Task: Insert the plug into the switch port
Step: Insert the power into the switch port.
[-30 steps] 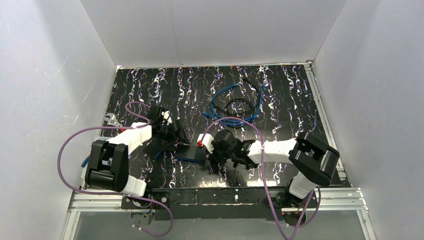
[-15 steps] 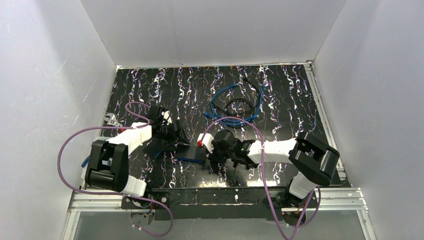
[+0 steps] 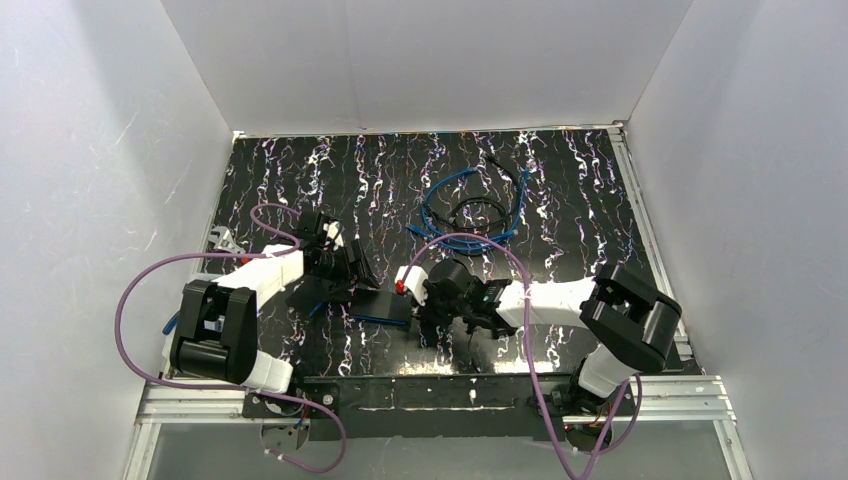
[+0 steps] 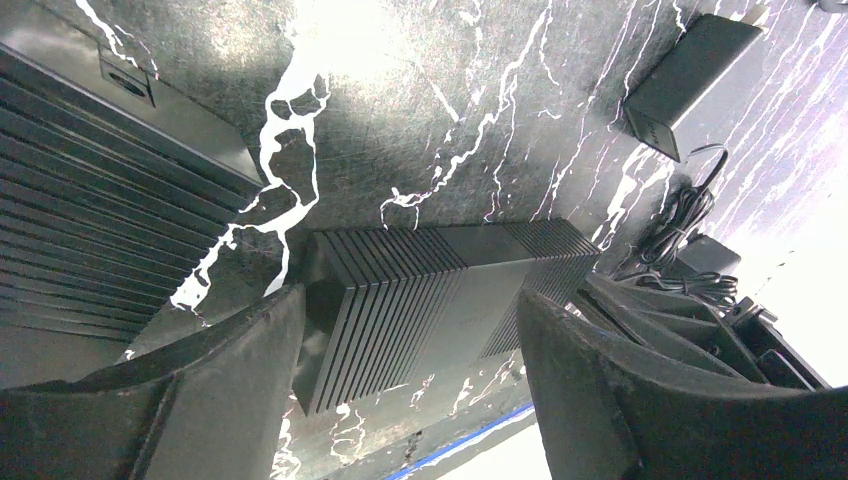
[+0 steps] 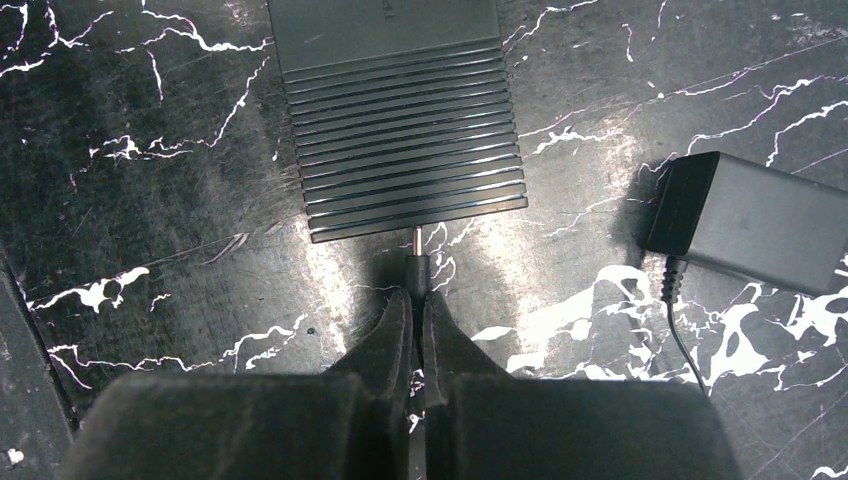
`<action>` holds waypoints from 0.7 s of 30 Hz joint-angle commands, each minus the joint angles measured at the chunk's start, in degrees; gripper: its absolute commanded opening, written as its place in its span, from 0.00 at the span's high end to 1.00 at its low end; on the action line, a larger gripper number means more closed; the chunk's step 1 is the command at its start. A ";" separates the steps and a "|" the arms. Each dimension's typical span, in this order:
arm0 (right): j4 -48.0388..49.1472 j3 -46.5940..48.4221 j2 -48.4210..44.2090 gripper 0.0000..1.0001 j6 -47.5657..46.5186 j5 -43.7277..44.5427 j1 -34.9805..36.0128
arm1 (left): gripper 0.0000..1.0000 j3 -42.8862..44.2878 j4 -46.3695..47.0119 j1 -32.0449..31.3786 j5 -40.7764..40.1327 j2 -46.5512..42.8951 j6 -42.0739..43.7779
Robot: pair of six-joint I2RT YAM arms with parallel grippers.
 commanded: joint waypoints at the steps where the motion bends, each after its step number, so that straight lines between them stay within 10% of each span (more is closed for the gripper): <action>1: 4.31 2.05 -2.48 0.99 -0.06 -1.58 -0.04 | 0.26 -0.59 -0.62 0.14 1.50 -0.11 0.29; 21: 3.00 2.26 -2.48 0.99 0.52 -4.69 0.00 | 0.26 -0.72 -1.03 0.12 1.09 -0.95 0.21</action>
